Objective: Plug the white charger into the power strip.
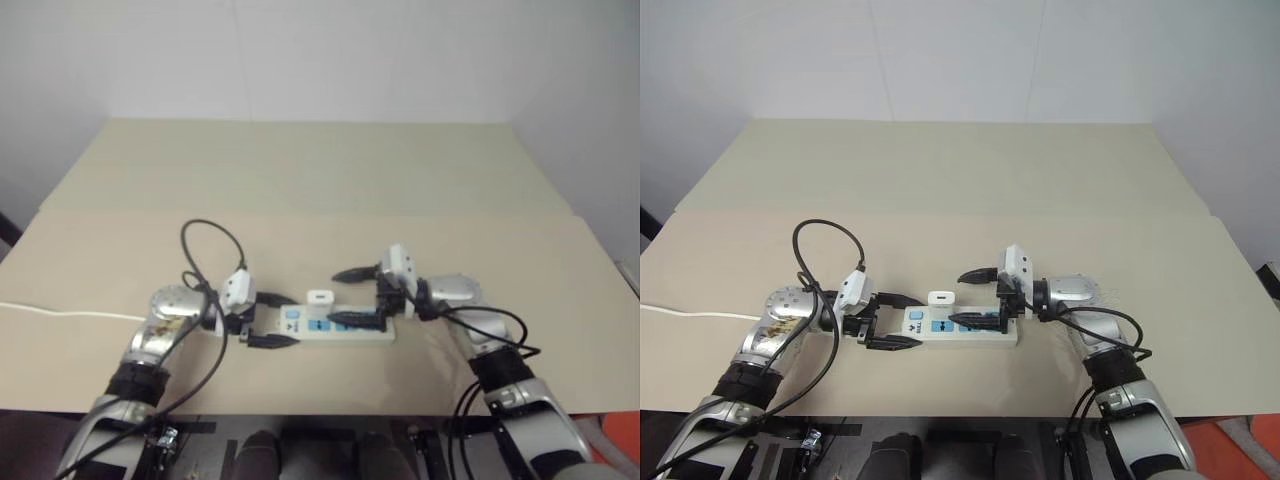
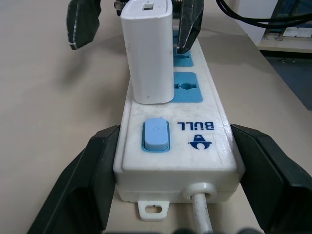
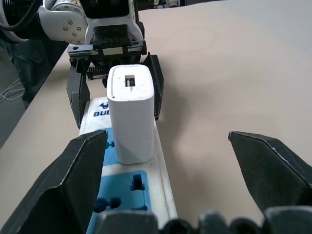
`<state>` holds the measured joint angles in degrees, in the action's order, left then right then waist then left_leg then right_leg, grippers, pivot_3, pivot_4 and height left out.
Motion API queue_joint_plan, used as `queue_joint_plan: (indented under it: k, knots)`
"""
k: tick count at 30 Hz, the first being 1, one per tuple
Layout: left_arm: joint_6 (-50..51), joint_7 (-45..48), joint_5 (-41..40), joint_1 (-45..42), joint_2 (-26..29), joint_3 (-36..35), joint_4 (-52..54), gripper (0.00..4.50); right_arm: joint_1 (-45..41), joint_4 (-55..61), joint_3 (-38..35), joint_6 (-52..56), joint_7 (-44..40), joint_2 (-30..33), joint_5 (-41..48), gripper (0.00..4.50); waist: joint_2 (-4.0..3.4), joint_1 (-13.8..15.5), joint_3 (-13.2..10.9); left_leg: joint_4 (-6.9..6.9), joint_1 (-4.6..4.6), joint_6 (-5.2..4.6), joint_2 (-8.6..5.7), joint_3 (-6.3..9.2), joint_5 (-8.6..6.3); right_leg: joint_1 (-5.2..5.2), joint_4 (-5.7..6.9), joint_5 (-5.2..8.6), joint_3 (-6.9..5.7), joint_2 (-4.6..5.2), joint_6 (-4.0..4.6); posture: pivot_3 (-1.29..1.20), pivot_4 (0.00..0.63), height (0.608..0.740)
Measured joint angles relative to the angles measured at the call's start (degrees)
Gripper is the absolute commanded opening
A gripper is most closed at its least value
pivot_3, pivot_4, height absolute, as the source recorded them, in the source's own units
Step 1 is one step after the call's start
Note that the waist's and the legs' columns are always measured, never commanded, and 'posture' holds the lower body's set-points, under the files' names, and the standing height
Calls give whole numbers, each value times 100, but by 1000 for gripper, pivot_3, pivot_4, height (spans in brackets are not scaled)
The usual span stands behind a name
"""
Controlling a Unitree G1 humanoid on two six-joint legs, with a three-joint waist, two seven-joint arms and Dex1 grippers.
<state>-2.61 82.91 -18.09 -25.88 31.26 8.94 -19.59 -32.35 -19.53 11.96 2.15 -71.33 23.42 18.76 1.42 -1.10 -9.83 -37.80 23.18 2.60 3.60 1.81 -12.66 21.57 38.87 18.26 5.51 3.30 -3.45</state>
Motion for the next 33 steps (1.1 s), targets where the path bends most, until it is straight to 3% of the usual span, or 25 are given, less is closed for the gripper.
queue_joint_plan:
  k: [7,13,17,27,30,33]
  knots:
    - [3,39,-1,0,-1,2,16,3238,99,80,-106,-89,-114,42,20,4471,0,7,0,2,6,0,0,0,0,2,-7,0,0,1,0,0,150,740]
    - [91,8,-1,16,9,-6,99,3238,155,422,-301,217,-379,575,131,4471,-2,11,-3,3,13,0,-1,0,0,9,-9,0,0,1,0,0,150,740]
    - [127,-53,11,47,-10,-6,154,4476,316,797,-454,138,-494,994,154,4500,-3,26,-4,3,16,0,-1,0,-1,8,-15,0,-1,1,0,0,150,740]
    - [-103,-22,-161,98,-93,-142,368,4476,1168,1622,-942,108,-518,1714,262,4500,-3,11,-5,5,22,-2,-1,0,-1,10,-26,0,1,1,0,0,150,740]
    - [260,3,-455,208,193,-332,780,4476,1488,1883,-1130,141,-483,1898,320,4500,-3,-8,-7,6,25,-2,0,0,-2,12,-28,0,2,1,0,0,150,740]
    - [785,229,-852,435,911,-724,1194,4476,1751,2037,-1374,216,-475,2162,443,4500,-5,-54,-11,12,21,-3,2,0,-2,12,-31,1,3,1,-1,0,150,740]
